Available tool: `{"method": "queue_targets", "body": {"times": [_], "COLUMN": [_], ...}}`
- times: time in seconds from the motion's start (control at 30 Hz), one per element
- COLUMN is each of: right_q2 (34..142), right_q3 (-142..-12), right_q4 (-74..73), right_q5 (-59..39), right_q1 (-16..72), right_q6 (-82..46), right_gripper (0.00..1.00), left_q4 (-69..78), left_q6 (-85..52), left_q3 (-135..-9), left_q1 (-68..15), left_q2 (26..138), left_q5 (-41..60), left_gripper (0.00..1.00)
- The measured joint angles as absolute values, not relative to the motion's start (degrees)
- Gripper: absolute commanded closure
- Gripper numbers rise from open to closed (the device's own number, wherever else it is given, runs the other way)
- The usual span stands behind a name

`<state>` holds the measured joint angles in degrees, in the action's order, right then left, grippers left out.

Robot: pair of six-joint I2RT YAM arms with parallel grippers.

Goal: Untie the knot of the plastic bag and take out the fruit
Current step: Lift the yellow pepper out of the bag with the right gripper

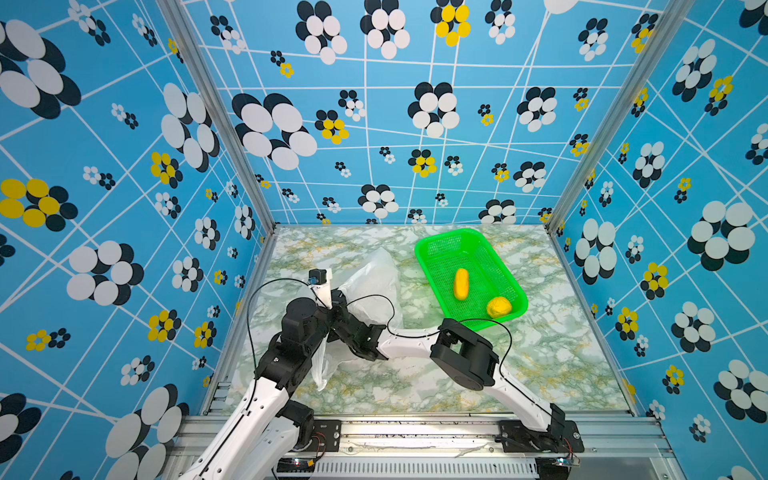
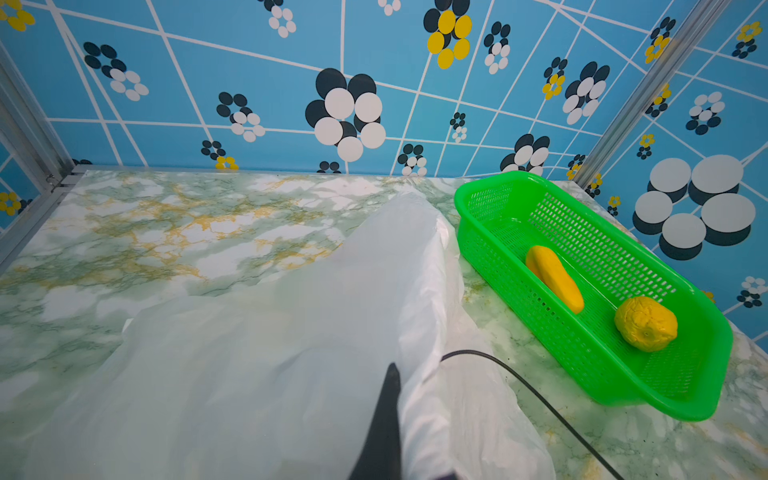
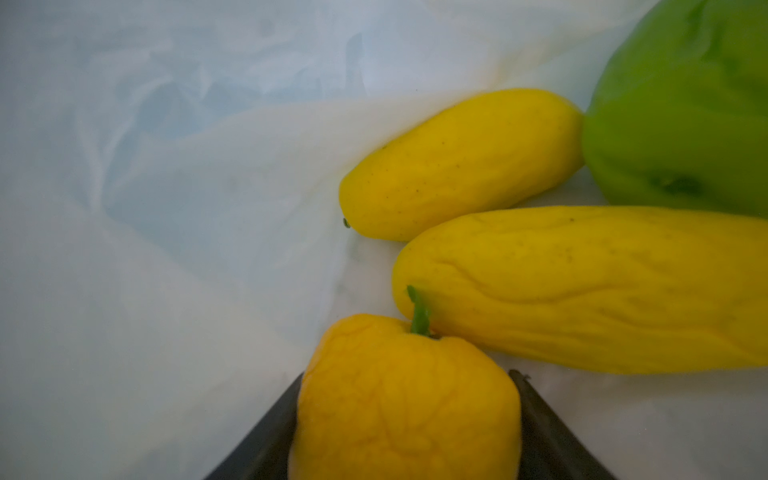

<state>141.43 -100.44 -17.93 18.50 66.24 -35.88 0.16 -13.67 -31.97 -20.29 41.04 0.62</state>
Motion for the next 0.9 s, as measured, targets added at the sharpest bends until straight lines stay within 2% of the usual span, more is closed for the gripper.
{"method": "queue_targets", "body": {"times": [0.17, 0.43, 0.9], "right_q2": [135.3, 119.3, 98.9], "right_q3": [-87.4, -64.2, -38.0], "right_q4": [-26.7, -39.4, -64.8], "right_q5": [17.1, 16.2, 15.9], "right_q1": [66.2, 66.5, 69.2], "right_q6": [-34.8, -27.4, -11.8], "right_gripper": [0.52, 0.54, 0.53], "left_q4": [0.2, 0.3, 0.3], "left_q6": [-13.7, -13.5, -13.3], "left_q3": [-32.0, -32.0, -32.0], "left_q1": [-20.3, -20.4, -20.8], "left_q2": [41.6, 42.7, 43.4], "left_q5": [0.6, 0.6, 1.1], "left_gripper": [1.0, 1.0, 1.0]}}
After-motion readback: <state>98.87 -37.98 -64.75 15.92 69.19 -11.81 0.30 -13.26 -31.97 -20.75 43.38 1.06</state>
